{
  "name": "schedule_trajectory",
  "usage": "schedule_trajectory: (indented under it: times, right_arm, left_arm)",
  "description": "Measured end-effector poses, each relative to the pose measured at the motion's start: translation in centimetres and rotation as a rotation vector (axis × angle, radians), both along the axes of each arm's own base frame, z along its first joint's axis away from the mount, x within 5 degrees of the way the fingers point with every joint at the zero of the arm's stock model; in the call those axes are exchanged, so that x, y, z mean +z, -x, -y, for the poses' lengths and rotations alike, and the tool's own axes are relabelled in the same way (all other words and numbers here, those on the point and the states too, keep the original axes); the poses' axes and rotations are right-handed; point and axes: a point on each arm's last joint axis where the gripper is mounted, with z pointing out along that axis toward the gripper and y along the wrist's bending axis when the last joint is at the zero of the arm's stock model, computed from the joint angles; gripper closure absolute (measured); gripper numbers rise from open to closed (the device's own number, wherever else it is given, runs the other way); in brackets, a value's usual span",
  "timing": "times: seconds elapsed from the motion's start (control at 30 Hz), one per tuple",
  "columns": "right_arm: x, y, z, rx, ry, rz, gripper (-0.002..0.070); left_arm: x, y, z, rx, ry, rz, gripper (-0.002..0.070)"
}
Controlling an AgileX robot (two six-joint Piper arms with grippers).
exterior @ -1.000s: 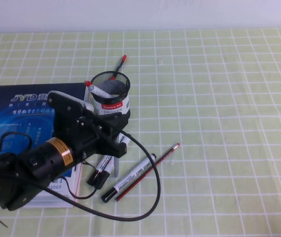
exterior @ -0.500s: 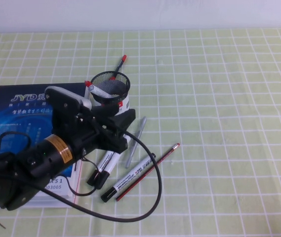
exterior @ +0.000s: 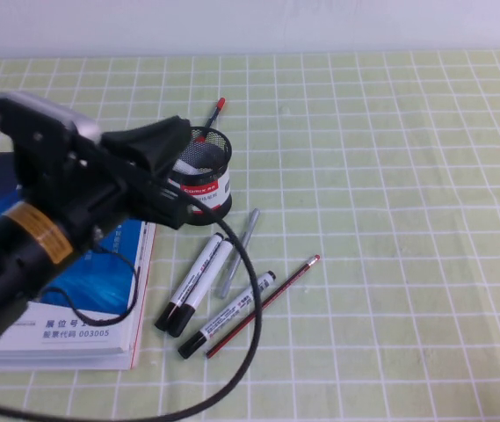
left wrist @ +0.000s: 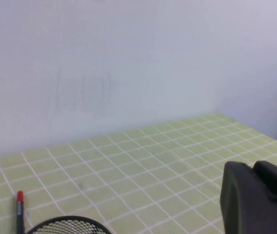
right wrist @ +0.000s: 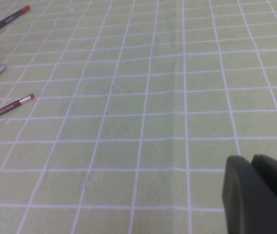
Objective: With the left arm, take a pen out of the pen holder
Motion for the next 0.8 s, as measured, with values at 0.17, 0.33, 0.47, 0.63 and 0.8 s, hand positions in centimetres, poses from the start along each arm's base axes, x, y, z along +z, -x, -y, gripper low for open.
schedule_trajectory:
  times: [0.17, 0.33, 0.47, 0.63, 0.8]
  right_arm:
    - [0.0, 0.0, 0.0, 0.0, 0.0, 0.0, 0.0691]
    - [0.0, 0.0, 0.0, 0.0, 0.0, 0.0, 0.0691]
    - [0.0, 0.0, 0.0, 0.0, 0.0, 0.0, 0.0691]
    - [0.0, 0.0, 0.0, 0.0, 0.0, 0.0, 0.0691]
    - [0.0, 0.0, 0.0, 0.0, 0.0, 0.0, 0.0691]
  left_arm:
    - [2.8, 2.1, -1.6, 0.066, -0.033, 0.027, 0.0675]
    - [5.4, 4.8, -3.4, 0.131, -0.038, 0.064, 0.0676]
    - [6.7, 6.3, -4.5, 0.164, -0.023, 0.081, 0.0677]
    - [7.1, 7.3, -5.3, 0.199, -0.032, 0.071, 0.0677]
    - [6.6, 7.3, -5.5, 0.228, -0.067, 0.026, 0.0677]
